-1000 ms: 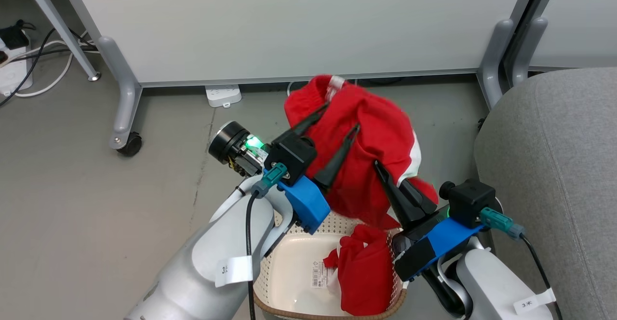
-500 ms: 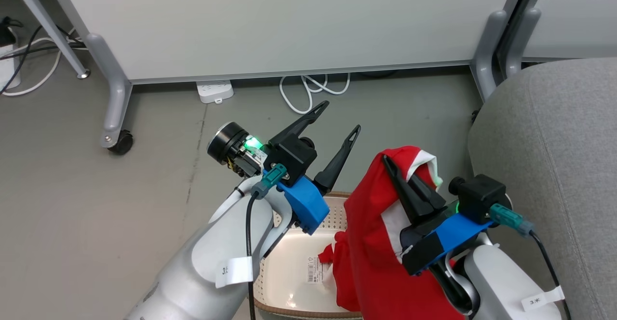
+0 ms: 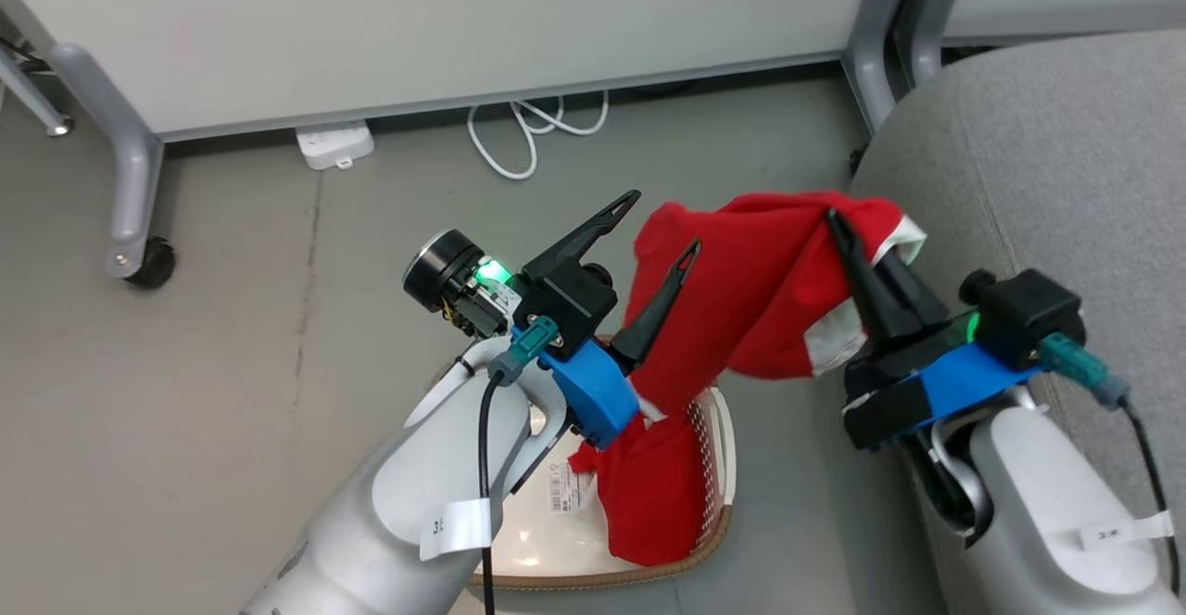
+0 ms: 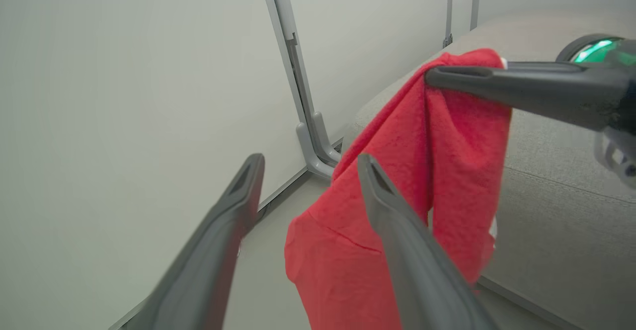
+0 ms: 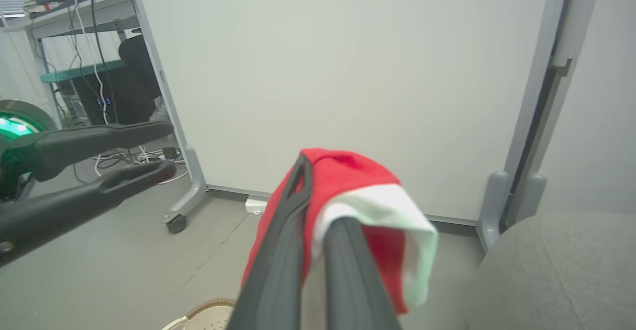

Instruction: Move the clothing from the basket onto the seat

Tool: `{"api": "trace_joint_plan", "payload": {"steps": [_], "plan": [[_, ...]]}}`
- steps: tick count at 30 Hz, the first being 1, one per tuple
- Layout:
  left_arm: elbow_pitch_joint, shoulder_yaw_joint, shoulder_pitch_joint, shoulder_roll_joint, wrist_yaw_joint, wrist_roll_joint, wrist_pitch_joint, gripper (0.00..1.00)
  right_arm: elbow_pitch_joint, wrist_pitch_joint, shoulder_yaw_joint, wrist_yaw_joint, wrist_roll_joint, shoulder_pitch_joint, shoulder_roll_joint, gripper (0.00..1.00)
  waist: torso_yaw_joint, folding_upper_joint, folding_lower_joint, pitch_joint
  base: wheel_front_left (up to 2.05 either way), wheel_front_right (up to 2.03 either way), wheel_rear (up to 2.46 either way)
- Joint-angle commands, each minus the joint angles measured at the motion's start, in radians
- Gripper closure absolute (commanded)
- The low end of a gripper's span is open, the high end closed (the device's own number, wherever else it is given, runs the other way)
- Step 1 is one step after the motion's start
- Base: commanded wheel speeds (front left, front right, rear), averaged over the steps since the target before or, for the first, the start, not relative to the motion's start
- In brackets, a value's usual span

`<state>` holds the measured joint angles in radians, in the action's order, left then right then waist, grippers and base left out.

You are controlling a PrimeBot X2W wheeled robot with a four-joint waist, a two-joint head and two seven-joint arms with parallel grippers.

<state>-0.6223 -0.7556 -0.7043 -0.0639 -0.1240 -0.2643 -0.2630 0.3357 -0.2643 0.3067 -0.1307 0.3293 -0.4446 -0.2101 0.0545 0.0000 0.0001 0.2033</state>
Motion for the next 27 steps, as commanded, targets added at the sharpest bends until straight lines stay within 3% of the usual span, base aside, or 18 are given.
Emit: {"api": "trace_joint_plan", "payload": {"steps": [1, 12, 27], "plan": [[0.003, 0.001, -0.012, -0.002, -0.002, 0.004, -0.003, 0.00, -0.009, 0.000, -0.008, 0.000, -0.011, -0.018, -0.006, 1.00, -0.024, 0.0000, -0.0001, 0.025, 0.00, 0.00, 0.00], [0.018, -0.020, -0.043, -0.008, -0.005, 0.027, -0.003, 0.00, -0.082, 0.000, -0.144, 0.000, -0.078, -0.041, -0.003, 1.00, -0.145, 0.0000, -0.0001, 0.120, 0.00, 0.00, 0.00], [0.026, -0.089, -0.073, -0.005, -0.008, 0.040, -0.003, 0.00, -0.180, 0.000, -0.338, 0.000, -0.118, 0.044, 0.030, 1.00, -0.296, 0.0000, -0.0001, 0.209, 0.00, 0.00, 0.00]]}}
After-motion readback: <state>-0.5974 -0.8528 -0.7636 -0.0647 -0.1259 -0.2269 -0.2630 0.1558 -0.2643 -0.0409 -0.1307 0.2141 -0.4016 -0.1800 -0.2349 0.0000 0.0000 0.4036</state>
